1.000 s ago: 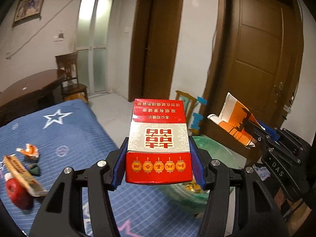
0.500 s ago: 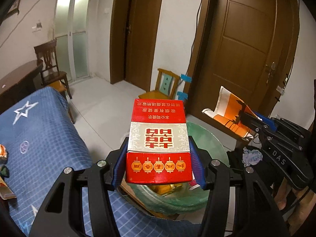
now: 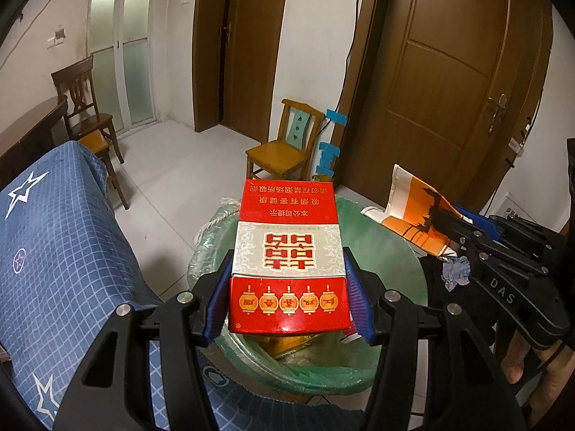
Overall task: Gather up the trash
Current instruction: 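Open both tools to drop the red box and paper bag into the bin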
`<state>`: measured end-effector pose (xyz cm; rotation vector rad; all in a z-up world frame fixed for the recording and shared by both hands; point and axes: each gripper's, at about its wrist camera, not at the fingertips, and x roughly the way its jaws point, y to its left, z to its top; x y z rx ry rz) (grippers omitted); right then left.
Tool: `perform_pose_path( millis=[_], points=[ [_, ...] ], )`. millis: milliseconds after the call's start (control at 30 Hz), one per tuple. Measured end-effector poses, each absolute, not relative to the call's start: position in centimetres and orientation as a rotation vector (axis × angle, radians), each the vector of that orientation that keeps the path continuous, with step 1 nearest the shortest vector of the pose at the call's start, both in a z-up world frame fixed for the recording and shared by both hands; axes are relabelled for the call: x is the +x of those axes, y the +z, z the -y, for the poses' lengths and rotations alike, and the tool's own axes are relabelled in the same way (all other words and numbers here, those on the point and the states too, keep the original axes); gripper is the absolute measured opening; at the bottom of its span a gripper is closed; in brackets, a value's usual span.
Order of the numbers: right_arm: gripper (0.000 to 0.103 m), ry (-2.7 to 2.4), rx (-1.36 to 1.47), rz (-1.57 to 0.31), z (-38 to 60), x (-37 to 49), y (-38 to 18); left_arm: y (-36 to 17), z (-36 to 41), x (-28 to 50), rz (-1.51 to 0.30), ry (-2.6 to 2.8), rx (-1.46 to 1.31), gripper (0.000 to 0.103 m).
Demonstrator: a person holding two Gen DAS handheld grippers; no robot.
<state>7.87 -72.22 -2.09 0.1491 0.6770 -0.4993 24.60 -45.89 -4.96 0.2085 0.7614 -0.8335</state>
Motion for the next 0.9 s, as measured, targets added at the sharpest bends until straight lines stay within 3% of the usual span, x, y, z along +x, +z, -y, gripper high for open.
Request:
perform_pose_path(
  millis=[900],
  points=[
    [0.018,-0.492,0.159,-0.694,71.9,9.9,-3.0,-6.0,47.3,25.0,-0.777,-0.809,0.236,0.054]
  ],
)
